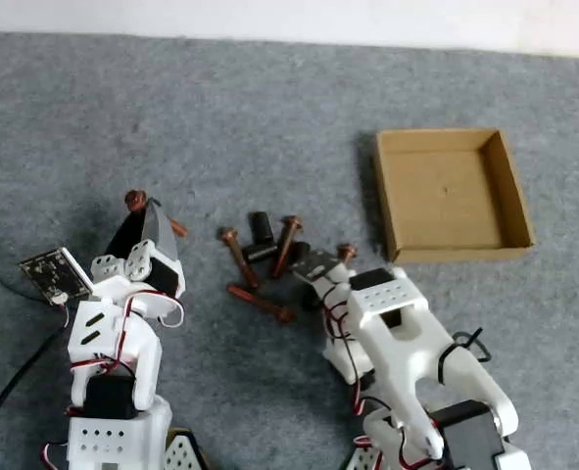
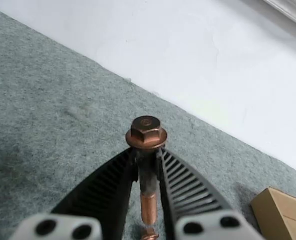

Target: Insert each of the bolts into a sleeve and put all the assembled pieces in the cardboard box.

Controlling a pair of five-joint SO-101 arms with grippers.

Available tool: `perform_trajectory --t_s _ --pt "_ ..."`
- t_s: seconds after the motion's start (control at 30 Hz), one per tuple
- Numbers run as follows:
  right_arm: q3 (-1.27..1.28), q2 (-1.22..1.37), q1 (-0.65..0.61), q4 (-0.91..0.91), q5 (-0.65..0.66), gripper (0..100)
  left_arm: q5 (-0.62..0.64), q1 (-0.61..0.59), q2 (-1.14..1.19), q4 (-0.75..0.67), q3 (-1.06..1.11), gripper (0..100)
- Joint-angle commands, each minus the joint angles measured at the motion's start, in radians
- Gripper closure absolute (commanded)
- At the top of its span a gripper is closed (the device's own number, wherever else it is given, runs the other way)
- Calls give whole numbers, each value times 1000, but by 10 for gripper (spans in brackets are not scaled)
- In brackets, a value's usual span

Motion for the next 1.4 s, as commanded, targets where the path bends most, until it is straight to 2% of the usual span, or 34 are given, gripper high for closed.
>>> perform_trajectory --t_s 0.0,0.2,0.4,0.57,0.8,0.93,1.1,1.37 --pt "-2 -4 -12 -45 -11 994 0 16 -7 -28 -4 995" --pt "-108 -42 -13 -1 -15 994 0 15 -8 -28 -4 995" --pt "-252 -225 -13 13 -51 994 0 15 -8 -28 -4 995" --pt "-263 -415 -19 -148 -112 994 0 15 -8 -28 -4 994" --pt "76 -691 -81 -476 -107 994 6 19 -10 -29 -4 994" --pt "265 -862 -142 -607 -106 994 0 91 -12 -29 -5 994" --pt "409 -1044 -189 -631 -106 994 -2 180 -12 -31 -8 992" --pt "549 -1336 -189 -630 -106 994 -2 326 -10 -147 35 992"
